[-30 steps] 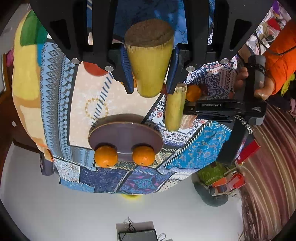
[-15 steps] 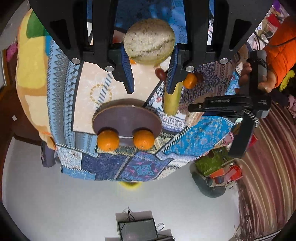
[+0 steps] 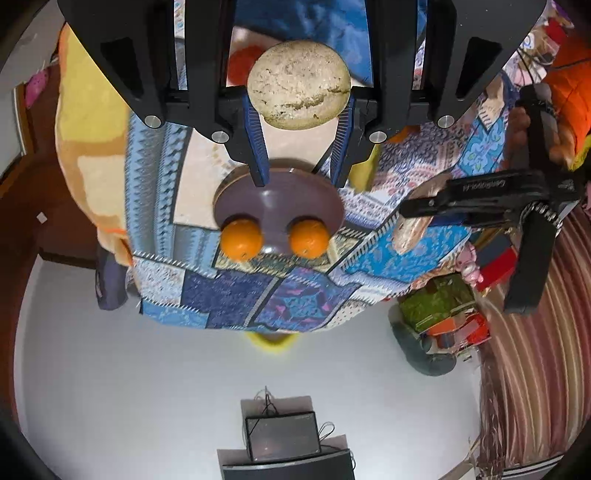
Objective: Organize fruits
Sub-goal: 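Place the pomelo segment on the plate with the left tool while the right tool places sugarcane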
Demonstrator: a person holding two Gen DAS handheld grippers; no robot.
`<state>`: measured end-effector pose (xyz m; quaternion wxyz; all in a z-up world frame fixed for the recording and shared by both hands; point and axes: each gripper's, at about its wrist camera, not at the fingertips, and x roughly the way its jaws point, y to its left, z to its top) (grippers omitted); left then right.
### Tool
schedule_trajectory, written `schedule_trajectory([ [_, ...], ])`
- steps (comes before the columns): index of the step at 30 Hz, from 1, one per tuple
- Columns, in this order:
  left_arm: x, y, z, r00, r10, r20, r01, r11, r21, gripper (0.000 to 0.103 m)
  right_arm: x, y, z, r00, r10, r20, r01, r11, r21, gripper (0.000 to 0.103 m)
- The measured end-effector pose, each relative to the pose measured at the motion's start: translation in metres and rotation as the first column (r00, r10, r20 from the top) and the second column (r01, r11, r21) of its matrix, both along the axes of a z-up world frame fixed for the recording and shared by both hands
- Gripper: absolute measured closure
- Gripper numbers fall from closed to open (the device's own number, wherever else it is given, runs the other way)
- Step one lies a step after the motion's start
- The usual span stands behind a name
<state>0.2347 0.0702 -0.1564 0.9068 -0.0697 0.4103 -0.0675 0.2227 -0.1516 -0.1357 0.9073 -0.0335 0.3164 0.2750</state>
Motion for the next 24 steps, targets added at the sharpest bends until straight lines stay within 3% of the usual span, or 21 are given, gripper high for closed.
schedule_trajectory([
  [10, 0.034, -0.025, -0.003, 0.999, -0.032, 0.001, 0.032, 0.999, 0.007, 0.059, 0.035, -0.001, 0.007, 0.999, -0.012, 0.043, 0.013, 1.0, -0.016, 0.071],
  [24, 0.094, -0.04, -0.03, 0.999, -0.047, -0.026, 0.048, 0.999, 0.02, 0.059, 0.092, 0.015, -0.016, 1.0, 0.009, -0.006, -0.01, 0.999, -0.033, 0.071],
])
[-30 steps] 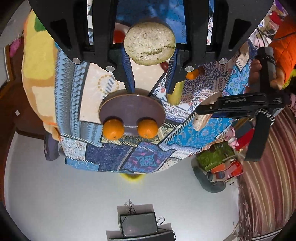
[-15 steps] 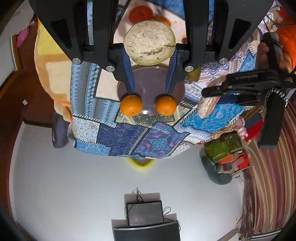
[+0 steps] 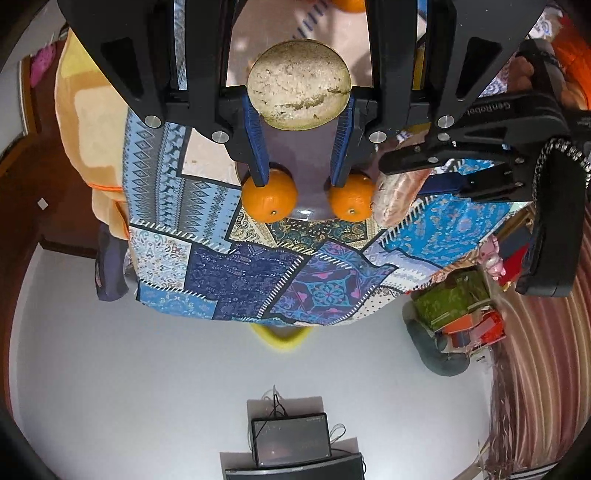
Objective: Organize fruits
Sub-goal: 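Place the pomelo segment on the plate with the left tool while the right tool places sugarcane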
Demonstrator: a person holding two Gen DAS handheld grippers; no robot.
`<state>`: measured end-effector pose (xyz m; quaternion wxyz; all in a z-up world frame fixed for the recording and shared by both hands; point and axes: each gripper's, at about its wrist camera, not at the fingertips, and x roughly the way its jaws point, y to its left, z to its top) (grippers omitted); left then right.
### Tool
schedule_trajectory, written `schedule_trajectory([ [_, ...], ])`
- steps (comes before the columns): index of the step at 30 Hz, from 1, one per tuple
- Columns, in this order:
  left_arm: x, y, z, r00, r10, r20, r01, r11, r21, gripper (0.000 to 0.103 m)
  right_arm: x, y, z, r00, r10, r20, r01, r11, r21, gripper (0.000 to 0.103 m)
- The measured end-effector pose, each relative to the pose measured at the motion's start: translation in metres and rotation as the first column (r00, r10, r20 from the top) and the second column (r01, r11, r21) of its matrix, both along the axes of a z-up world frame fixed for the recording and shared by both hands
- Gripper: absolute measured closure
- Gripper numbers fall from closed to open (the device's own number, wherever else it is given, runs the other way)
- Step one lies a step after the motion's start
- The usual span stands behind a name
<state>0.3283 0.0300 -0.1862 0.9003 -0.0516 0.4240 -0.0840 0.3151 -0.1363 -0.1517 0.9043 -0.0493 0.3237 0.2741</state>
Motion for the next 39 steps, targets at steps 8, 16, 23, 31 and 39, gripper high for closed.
schedule_trajectory([
  [8, 0.023, 0.006, -0.018, 1.0, 0.017, -0.002, -0.017, 0.999, 0.029, 0.059, 0.03, 0.022, -0.017, 0.999, 0.031, -0.038, -0.032, 0.999, -0.032, 0.071],
  [16, 0.037, 0.015, -0.036, 0.999, 0.014, -0.045, -0.013, 1.0, 0.011, 0.059, 0.055, 0.042, -0.023, 0.998, 0.047, -0.05, -0.05, 0.997, -0.055, 0.071],
  [23, 0.035, 0.015, -0.026, 1.0, 0.0, 0.003, 0.0, 1.0, -0.013, 0.057, 0.071, 0.055, -0.032, 0.995, 0.054, -0.083, -0.061, 0.995, -0.084, 0.071],
  [31, 0.026, 0.023, -0.021, 1.0, 0.019, 0.001, -0.019, 1.0, -0.017, 0.057, 0.068, 0.052, -0.028, 0.997, 0.034, -0.075, -0.041, 0.994, -0.1, 0.062],
  [39, 0.004, 0.027, -0.003, 0.999, 0.03, 0.023, -0.03, 1.0, 0.01, 0.057, 0.051, 0.031, -0.017, 0.997, 0.006, -0.072, -0.012, 0.997, -0.081, 0.062],
])
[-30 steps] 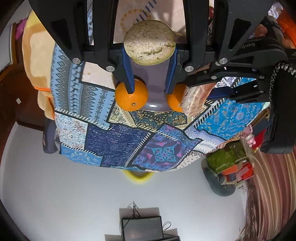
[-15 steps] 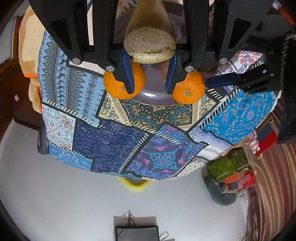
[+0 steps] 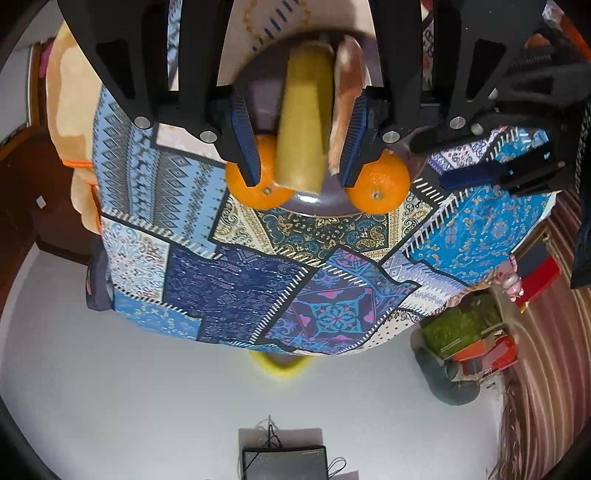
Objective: Organize fruits
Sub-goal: 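Place the pomelo segment on the plate with the left tool while the right tool places sugarcane, then grasp the second sugarcane piece with the right tool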
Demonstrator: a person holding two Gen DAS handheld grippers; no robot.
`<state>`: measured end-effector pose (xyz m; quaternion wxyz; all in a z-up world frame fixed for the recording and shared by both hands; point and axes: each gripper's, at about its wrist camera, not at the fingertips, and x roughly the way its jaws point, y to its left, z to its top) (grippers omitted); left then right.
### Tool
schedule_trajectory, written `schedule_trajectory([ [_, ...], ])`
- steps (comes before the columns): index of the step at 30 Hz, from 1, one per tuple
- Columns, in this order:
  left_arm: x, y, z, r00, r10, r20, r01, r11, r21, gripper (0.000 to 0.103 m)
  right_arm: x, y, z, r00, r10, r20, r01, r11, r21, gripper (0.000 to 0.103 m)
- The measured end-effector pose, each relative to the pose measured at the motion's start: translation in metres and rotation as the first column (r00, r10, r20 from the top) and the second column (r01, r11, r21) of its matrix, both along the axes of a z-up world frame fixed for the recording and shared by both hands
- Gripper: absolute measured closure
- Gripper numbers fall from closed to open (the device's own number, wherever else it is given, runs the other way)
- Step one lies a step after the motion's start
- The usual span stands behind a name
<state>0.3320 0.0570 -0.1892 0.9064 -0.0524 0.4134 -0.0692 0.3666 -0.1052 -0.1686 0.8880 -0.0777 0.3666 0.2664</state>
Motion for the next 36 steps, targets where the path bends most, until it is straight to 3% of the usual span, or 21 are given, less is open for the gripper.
schedule_trajectory([
  [8, -0.037, 0.007, 0.022, 1.0, 0.016, 0.015, -0.016, 1.0, 0.026, 0.057, -0.039, -0.022, 0.014, 1.0, -0.018, 0.016, 0.018, 1.0, 0.015, 0.06],
  [16, -0.079, 0.024, 0.029, 0.998, 0.063, 0.003, -0.063, 0.997, 0.034, 0.057, -0.078, -0.013, 0.017, 1.0, 0.019, 0.009, -0.019, 1.0, 0.017, 0.06],
  [27, -0.115, 0.06, 0.005, 0.992, 0.117, -0.053, -0.115, 0.993, 0.03, 0.056, -0.106, 0.034, -0.014, 0.993, 0.104, -0.063, -0.104, 0.995, -0.005, 0.06],
  [36, -0.115, 0.081, -0.027, 0.983, 0.148, -0.104, -0.147, 0.989, 0.018, 0.056, -0.105, 0.072, -0.046, 0.98, 0.138, -0.146, -0.145, 0.989, -0.04, 0.06],
])
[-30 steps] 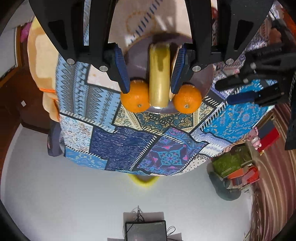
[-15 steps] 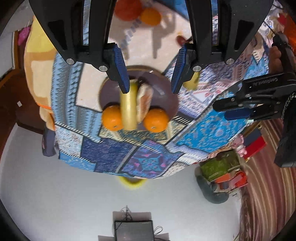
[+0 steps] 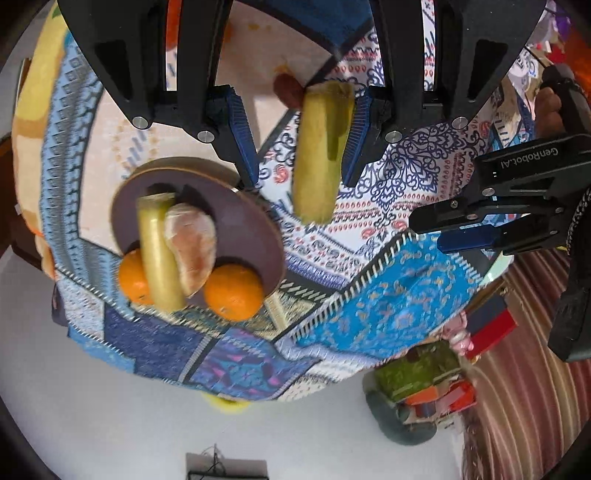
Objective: Organize fruits
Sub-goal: 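Grasp the second sugarcane piece with the right tool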
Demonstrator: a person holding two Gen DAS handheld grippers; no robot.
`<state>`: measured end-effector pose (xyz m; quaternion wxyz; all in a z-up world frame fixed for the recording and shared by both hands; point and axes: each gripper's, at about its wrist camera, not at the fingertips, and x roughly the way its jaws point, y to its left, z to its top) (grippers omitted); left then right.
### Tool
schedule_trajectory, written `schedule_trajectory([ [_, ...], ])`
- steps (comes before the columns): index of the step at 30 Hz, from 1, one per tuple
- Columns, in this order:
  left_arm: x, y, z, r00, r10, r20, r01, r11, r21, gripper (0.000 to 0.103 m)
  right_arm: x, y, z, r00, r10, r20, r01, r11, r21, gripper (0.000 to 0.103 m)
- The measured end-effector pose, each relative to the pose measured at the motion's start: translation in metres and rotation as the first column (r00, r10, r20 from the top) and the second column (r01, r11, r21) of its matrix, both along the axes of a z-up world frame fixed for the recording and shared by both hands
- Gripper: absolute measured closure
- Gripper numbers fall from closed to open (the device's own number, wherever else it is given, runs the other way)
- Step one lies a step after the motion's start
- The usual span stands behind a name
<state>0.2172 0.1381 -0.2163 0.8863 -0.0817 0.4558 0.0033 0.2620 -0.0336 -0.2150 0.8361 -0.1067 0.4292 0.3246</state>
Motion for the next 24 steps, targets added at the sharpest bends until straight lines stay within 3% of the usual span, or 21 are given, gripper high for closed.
schedule_trajectory([
  [12, 0.0, 0.011, -0.019, 1.0, -0.004, -0.02, 0.004, 1.0, -0.014, 0.056, 0.013, 0.027, -0.032, 0.996, 0.025, -0.084, -0.029, 0.998, -0.05, 0.06],
  [14, -0.001, 0.012, -0.02, 1.0, -0.001, -0.024, 0.001, 1.0, -0.018, 0.056, 0.015, 0.028, -0.035, 0.995, 0.022, -0.096, -0.026, 0.999, -0.043, 0.065],
  [24, -0.012, 0.0, -0.006, 1.0, -0.015, -0.014, 0.015, 1.0, -0.021, 0.056, -0.003, 0.011, -0.011, 0.998, 0.018, -0.063, -0.017, 1.0, 0.016, 0.068],
])
